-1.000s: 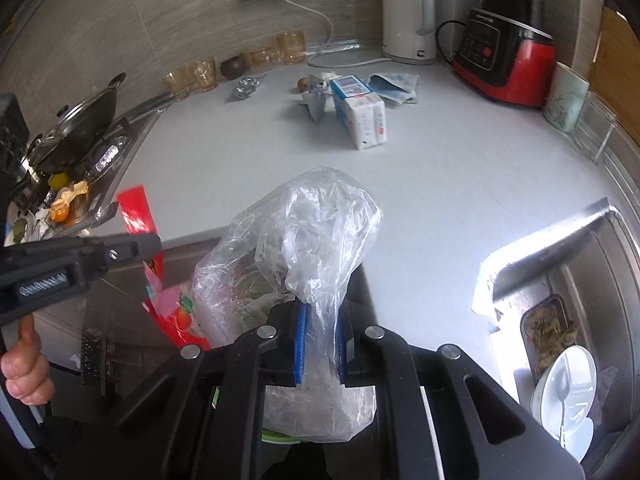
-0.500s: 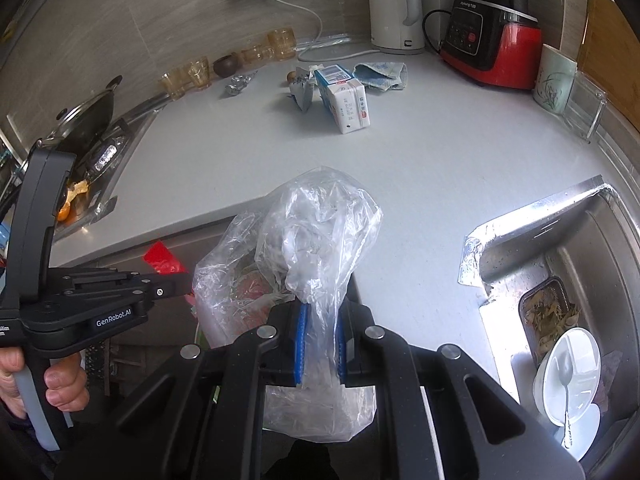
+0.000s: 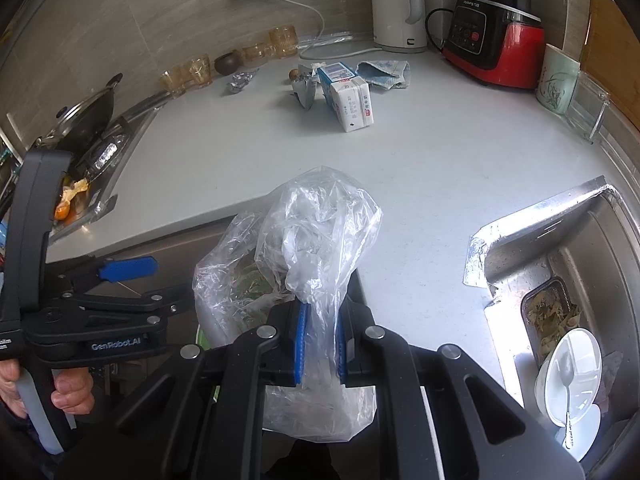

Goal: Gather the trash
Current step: 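Carry the red wrapper over the green basket and open left tool to drop it, then lower the clear plastic bag into the green basket and open right tool, then grasp the foil-filled milk pouch with left tool while right tool grasps the milk carton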

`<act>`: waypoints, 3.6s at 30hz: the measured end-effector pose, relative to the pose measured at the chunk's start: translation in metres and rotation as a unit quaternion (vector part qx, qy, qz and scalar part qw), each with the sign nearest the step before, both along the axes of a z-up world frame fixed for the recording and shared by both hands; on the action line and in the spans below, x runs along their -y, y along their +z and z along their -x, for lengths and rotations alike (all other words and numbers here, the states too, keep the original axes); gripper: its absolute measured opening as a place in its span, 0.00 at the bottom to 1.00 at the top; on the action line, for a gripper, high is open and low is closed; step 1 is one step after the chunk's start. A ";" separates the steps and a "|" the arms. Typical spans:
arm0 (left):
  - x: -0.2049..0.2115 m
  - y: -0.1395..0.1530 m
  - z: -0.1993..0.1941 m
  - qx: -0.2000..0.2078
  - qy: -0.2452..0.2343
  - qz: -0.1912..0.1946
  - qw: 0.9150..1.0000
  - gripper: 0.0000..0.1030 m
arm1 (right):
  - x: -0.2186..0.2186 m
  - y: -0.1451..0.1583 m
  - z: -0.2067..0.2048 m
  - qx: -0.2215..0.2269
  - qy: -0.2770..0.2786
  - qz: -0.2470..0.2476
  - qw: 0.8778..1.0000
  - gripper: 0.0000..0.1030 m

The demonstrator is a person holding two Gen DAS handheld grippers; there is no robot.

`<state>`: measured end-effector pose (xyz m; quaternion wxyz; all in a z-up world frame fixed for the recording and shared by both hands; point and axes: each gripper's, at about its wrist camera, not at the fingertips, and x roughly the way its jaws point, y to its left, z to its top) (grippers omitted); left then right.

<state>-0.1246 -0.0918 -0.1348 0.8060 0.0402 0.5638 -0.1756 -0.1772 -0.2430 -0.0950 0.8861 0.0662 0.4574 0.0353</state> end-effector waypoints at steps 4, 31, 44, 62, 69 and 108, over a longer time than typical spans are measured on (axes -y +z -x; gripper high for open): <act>-0.003 0.002 -0.001 0.000 0.003 -0.001 1.000 0.79 | -0.001 0.000 -0.001 0.000 0.001 0.000 1.000 0.12; -0.120 0.016 -0.004 0.029 0.146 -0.046 0.988 0.89 | -0.058 -0.043 -0.003 -0.050 0.099 0.010 0.994 0.17; -0.131 0.016 0.011 0.026 0.170 -0.041 0.984 0.89 | -0.075 -0.053 -0.010 -0.051 0.099 0.053 0.992 0.98; -0.109 0.032 -0.022 0.037 0.133 -0.008 0.990 0.90 | -0.050 -0.008 -0.023 -0.005 0.053 0.037 0.998 0.98; -0.108 0.034 -0.081 0.041 0.108 -0.005 0.993 0.90 | -0.040 0.008 -0.065 0.018 0.006 0.034 0.999 0.98; 0.071 -0.004 -0.299 0.041 0.043 0.026 0.998 0.90 | 0.064 -0.019 -0.224 0.035 -0.060 0.029 0.997 0.41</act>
